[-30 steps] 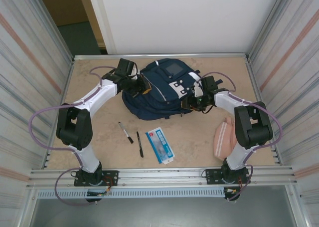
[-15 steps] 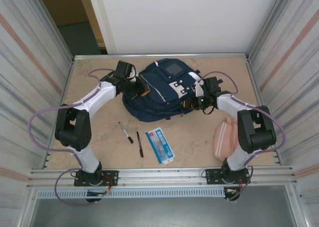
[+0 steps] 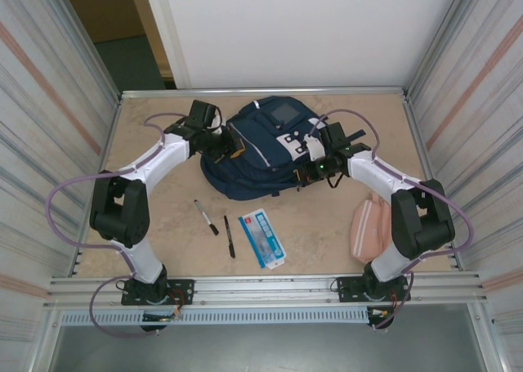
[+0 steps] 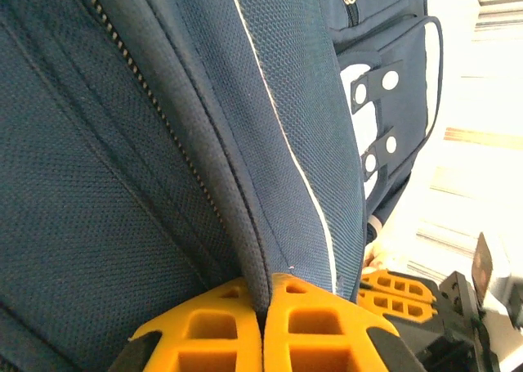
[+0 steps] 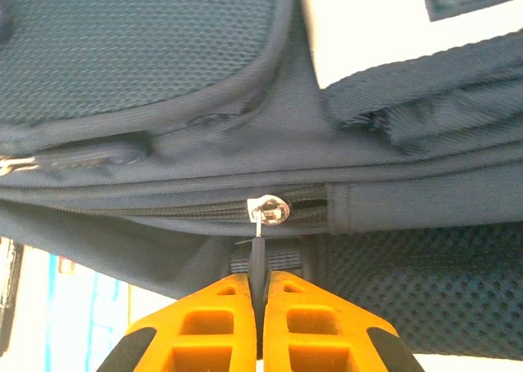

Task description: Pack the student bag

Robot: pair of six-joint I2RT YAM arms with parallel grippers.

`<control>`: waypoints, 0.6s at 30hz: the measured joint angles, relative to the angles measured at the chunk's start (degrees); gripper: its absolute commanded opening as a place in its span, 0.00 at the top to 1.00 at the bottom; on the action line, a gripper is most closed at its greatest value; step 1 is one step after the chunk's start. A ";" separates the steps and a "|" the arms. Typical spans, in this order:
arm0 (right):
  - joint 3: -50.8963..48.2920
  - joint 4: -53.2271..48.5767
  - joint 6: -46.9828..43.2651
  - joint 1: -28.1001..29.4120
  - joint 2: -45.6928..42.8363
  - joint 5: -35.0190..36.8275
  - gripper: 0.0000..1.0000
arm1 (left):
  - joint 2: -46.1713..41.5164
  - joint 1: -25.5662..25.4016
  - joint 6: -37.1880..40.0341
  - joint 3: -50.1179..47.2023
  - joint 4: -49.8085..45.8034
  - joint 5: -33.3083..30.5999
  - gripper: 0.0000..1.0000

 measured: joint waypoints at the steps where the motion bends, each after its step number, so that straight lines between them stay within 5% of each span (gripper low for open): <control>1: 0.92 -1.27 -0.52 0.33 -0.07 0.17 0.98 | 0.00 0.17 0.00 0.00 0.00 0.07 1.00; 18: 20.96 -25.05 3.26 7.48 10.99 -5.01 0.95 | 0.48 0.70 -0.02 -0.61 0.70 0.48 1.00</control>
